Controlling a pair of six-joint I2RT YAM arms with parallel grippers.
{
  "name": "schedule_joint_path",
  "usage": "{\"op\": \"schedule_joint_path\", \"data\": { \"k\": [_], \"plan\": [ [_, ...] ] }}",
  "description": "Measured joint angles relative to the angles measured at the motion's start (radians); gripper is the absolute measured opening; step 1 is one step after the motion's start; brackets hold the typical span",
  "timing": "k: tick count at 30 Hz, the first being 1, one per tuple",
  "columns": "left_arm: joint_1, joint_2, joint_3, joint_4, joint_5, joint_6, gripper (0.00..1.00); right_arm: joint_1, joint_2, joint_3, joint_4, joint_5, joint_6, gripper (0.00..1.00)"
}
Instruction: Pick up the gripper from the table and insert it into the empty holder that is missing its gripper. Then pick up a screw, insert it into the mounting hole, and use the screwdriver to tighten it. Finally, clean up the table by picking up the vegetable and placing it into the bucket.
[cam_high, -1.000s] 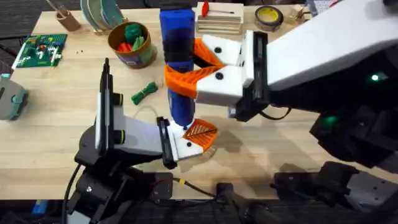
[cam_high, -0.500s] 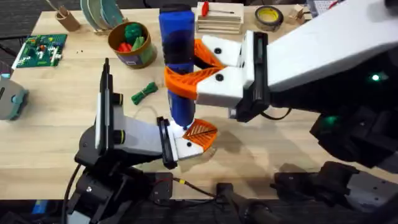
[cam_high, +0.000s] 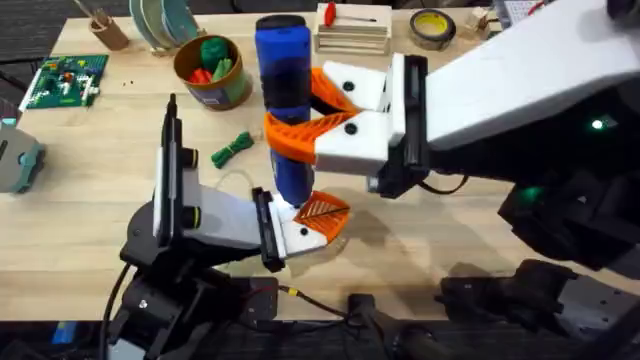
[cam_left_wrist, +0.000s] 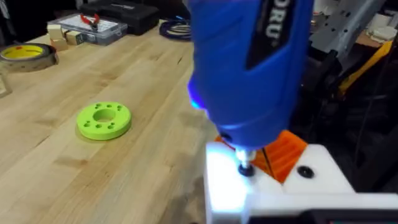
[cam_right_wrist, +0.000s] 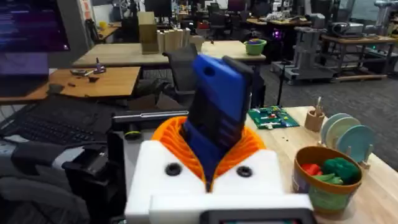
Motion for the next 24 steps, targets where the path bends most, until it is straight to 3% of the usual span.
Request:
{"op": "schedule_joint_path", "data": {
  "k": [14, 24],
  "plan": [
    [0.000, 0.001, -0.002, 0.004, -0.003, 0.001, 0.003, -0.001, -0.022, -0.019, 0.105, -0.018, -0.008, 0.008],
    [0.000, 0.001, -0.002, 0.003, -0.003, 0.001, 0.003, -0.082, -0.122, -0.019, 0.127, -0.019, -0.012, 0.008]
  ]
}}
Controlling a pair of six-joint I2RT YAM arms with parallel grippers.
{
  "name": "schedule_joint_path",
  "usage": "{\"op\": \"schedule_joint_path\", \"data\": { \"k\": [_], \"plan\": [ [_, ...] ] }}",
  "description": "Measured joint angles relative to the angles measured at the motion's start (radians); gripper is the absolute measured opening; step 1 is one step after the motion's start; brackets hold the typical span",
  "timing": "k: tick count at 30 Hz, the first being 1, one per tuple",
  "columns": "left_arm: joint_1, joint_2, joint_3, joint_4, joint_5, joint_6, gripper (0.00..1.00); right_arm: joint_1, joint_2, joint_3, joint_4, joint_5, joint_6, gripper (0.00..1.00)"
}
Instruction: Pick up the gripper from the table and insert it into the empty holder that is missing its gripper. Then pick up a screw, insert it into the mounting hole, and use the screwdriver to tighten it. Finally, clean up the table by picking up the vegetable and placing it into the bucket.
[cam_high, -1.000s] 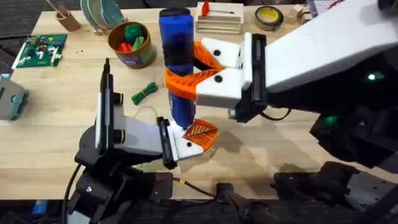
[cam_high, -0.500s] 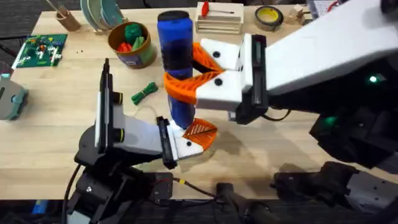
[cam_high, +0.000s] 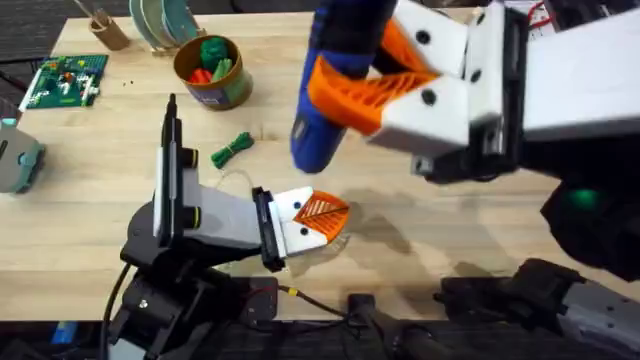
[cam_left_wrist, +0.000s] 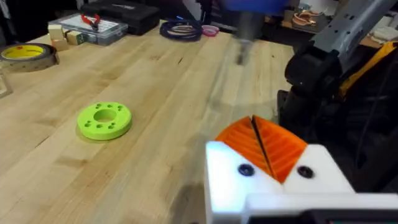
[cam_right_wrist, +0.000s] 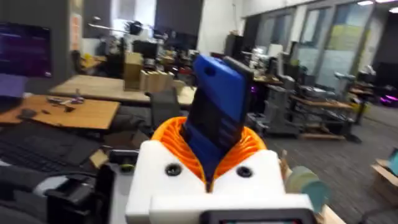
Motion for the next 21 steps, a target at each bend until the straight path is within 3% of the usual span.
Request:
{"op": "schedule_joint_path", "data": {
  "k": [4, 9, 15, 21],
  "plan": [
    [0.000, 0.000, 0.000, 0.000, 0.000, 0.000, 0.003, -0.082, 0.001, 0.001, -0.121, 0.010, -0.058, 0.008],
    [0.000, 0.000, 0.000, 0.000, 0.000, 0.000, 0.003, -0.226, 0.057, 0.001, -0.303, 0.111, -0.256, 0.008],
    [0.000, 0.000, 0.000, 0.000, 0.000, 0.000, 0.003, -0.413, 0.184, 0.001, -0.318, 0.248, -0.530, 0.008],
    [0.000, 0.000, 0.000, 0.000, 0.000, 0.000, 0.003, -0.511, 0.317, 0.001, -0.318, 0.420, -0.766, 0.008]
  ]
}}
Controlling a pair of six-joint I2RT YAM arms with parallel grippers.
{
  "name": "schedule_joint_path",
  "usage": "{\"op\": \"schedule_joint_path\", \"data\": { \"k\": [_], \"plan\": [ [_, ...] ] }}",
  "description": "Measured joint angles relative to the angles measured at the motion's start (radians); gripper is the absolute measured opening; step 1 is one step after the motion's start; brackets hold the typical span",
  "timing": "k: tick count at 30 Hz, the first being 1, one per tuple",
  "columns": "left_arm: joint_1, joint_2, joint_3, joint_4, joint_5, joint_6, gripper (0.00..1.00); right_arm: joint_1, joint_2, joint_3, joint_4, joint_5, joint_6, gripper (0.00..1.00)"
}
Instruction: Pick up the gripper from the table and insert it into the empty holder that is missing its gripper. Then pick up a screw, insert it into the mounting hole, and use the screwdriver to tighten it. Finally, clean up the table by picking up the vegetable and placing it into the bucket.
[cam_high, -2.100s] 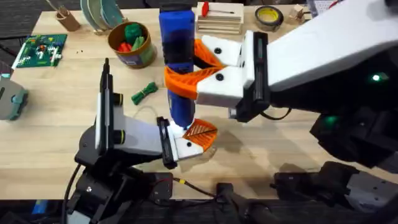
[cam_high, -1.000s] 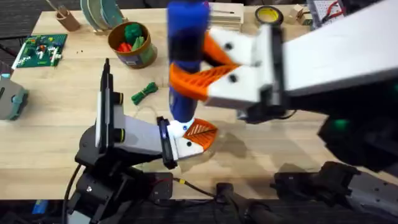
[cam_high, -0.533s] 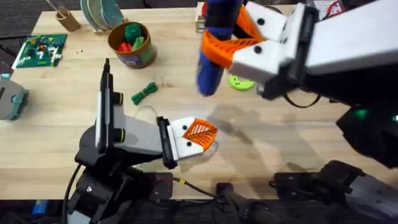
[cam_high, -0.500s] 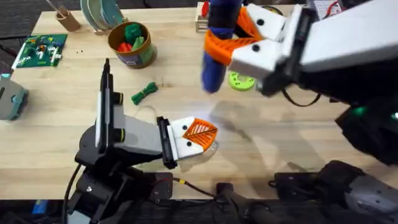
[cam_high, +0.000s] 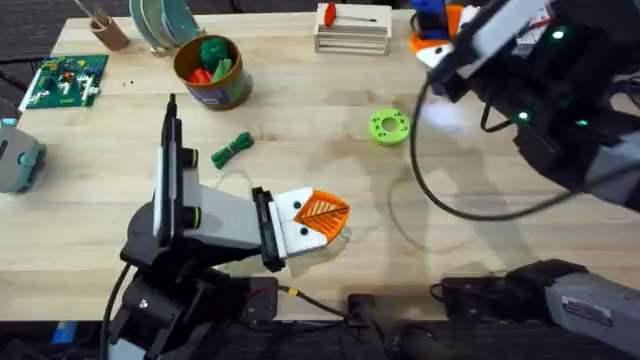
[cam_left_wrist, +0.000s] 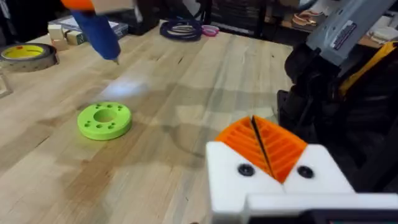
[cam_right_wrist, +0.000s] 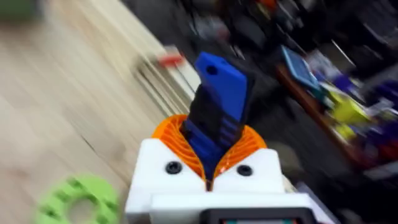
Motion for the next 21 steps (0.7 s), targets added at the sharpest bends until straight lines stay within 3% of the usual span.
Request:
{"op": "schedule_joint_path", "data": {
  "k": [10, 21],
  "plan": [
    [0.000, 0.000, 0.000, 0.000, 0.000, 0.000, 0.003, -0.009, 0.201, 0.000, 0.002, 0.238, -0.464, 0.008],
    [0.000, 0.000, 0.000, 0.000, 0.000, 0.000, 0.003, -0.009, 0.353, 0.000, 0.000, 0.311, -0.556, 0.008]
  ]
}}
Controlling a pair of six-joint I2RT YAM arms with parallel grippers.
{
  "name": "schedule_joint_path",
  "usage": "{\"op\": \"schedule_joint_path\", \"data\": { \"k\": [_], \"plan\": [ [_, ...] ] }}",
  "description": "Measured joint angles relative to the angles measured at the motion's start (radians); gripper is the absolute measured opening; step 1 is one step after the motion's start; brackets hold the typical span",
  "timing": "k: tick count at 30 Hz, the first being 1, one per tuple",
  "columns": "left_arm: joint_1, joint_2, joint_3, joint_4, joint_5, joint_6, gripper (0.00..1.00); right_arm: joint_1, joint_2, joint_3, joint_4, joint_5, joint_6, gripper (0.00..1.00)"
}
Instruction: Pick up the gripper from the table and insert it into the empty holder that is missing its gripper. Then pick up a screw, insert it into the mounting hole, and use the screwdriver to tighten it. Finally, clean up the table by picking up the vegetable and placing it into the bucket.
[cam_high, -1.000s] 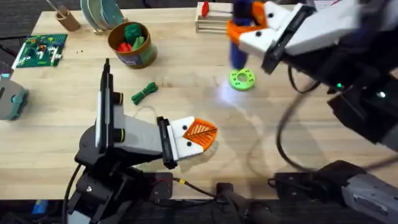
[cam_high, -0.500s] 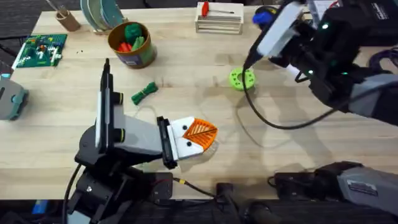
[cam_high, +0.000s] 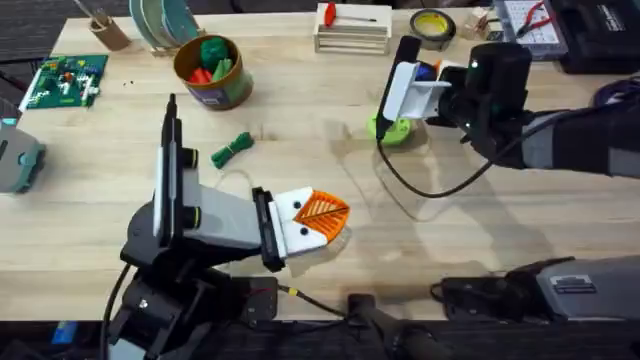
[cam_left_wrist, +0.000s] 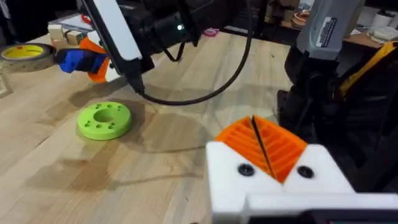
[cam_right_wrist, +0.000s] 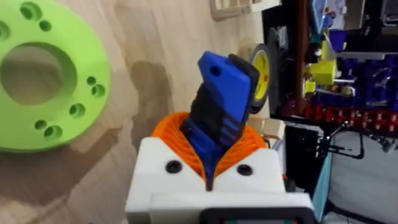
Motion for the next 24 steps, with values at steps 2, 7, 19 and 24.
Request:
{"op": "schedule_joint_path", "data": {
  "k": [2, 7, 19, 24],
  "plan": [
    [0.000, 0.000, 0.000, 0.000, 0.000, 0.000, 0.003, 0.000, 0.002, 0.000, -0.003, 0.000, 0.011, 0.008],
    [0.000, 0.000, 0.000, 0.000, 0.000, 0.000, 0.003, 0.000, 0.001, 0.009, -0.070, -0.004, 0.034, 0.012],
    [0.000, 0.000, 0.000, 0.000, 0.000, 0.000, 0.003, 0.000, 0.000, 0.010, -0.154, -0.016, 0.042, 0.300],
    [0.000, 0.000, 0.000, 0.000, 0.000, 0.000, 0.003, 0.000, 0.000, 0.010, -0.156, -0.016, 0.046, 0.380]
  ]
}}
